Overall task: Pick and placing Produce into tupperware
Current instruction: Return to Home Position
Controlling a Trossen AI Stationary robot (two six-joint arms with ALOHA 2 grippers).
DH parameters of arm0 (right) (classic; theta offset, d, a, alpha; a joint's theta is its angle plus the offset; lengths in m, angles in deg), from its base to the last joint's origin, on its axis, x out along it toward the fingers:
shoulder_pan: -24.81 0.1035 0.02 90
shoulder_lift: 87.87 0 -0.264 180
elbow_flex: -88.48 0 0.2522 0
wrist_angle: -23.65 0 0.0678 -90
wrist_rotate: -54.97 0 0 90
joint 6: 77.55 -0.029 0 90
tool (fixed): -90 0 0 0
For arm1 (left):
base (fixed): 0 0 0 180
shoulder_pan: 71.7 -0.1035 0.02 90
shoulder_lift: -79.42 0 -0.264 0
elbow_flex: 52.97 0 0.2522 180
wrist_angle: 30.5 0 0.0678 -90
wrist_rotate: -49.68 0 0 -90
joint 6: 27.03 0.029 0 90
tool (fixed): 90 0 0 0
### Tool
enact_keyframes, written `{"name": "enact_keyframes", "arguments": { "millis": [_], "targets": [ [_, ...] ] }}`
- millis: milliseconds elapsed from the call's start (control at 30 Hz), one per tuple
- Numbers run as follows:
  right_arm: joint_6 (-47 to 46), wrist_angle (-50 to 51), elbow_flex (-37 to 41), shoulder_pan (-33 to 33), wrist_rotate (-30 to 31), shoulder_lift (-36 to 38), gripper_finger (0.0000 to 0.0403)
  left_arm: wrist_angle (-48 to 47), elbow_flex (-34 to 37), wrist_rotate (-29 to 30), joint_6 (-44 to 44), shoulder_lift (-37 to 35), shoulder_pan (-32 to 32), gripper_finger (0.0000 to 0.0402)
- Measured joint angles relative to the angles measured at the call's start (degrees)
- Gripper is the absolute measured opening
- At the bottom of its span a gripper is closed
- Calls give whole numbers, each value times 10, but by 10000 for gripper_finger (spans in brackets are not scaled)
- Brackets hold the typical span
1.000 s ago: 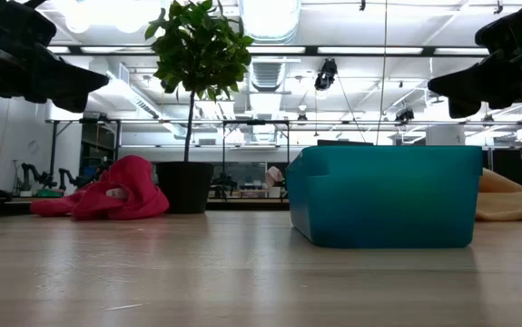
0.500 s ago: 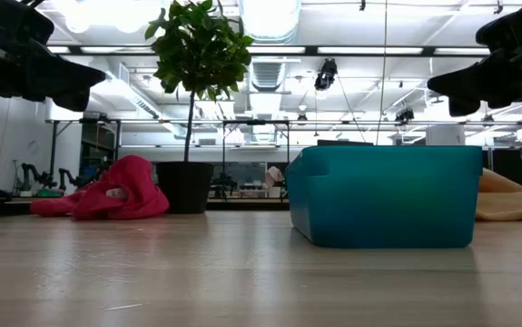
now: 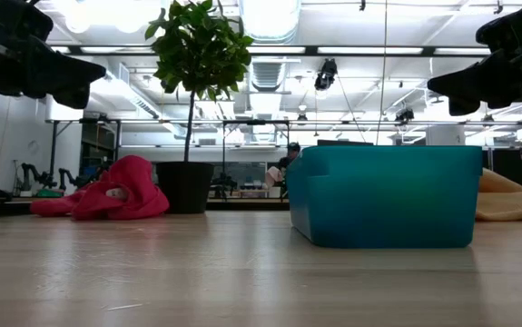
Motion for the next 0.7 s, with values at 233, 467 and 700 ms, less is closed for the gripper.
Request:
{"name": "enact_keyframes", "arguments": {
  "millis": [233, 467, 700],
  "targets": [
    [-34, 0, 0, 0, 0, 0, 8, 1, 2, 0, 0, 4, 0, 0],
    [-52, 1, 0, 0, 0, 0, 9, 5, 8, 0, 0, 8, 0, 0],
    [-52, 1, 0, 0, 0, 0, 9, 5, 8, 0, 0, 8, 0, 0]
  ]
}}
